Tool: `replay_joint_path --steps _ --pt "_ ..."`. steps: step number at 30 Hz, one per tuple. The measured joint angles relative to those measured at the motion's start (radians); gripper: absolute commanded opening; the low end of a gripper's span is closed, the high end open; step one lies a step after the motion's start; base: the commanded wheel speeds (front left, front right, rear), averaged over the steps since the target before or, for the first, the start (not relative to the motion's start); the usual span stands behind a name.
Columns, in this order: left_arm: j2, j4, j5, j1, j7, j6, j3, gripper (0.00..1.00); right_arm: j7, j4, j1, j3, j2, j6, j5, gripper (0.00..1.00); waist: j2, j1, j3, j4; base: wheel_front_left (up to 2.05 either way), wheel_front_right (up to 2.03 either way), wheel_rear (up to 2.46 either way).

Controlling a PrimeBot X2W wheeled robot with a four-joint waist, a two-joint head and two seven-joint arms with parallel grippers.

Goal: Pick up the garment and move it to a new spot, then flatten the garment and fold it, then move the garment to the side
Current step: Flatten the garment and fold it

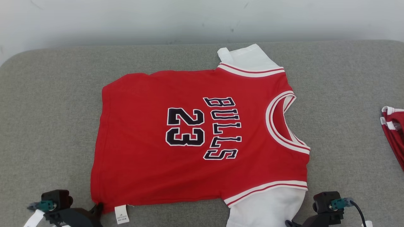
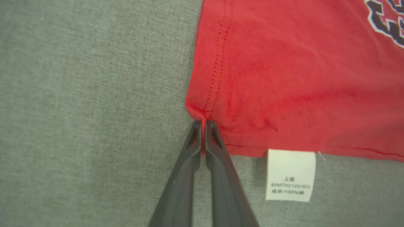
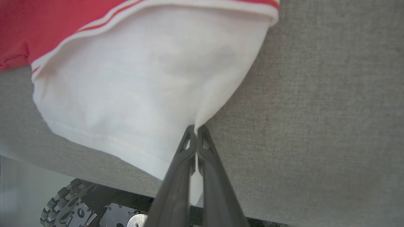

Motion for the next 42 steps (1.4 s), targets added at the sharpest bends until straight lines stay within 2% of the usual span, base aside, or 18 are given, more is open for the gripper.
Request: replay_joint_path --steps 8,18,36,42 --pt "0.001 -0.007 -0.005 0.001 -0.008 -0.002 0.004 0.0 0.014 -0.04 0.034 -0.006 -0.013 0.0 0.005 0.0 0.0 0.0 -0.002 0.001 0.0 0.0 0.0" --pt "0.005 -0.04 -0.005 0.011 -0.018 -0.001 0.011 0.0 -0.002 -0.179 0.065 -0.09 -0.053 0.0 0.014 0.0 0.0001 0.0001 -0.014 -0.006 0.0 0.0 0.0" --pt "0.038 -0.181 -0.036 0.203 0.007 0.009 0.035 0.0 0.138 -0.252 0.287 -0.108 -0.077 0.01 0.166 0.0 0.0 0.0 -0.048 -0.005 0.0 0.0 0.0" --pt "0.05 -0.246 -0.042 0.255 0.025 0.016 0.058 0.0 0.145 -0.313 0.309 -0.133 -0.084 0.034 0.209 0.0 -0.0001 0.0 -0.054 -0.006 0.0 0.0 0.0"
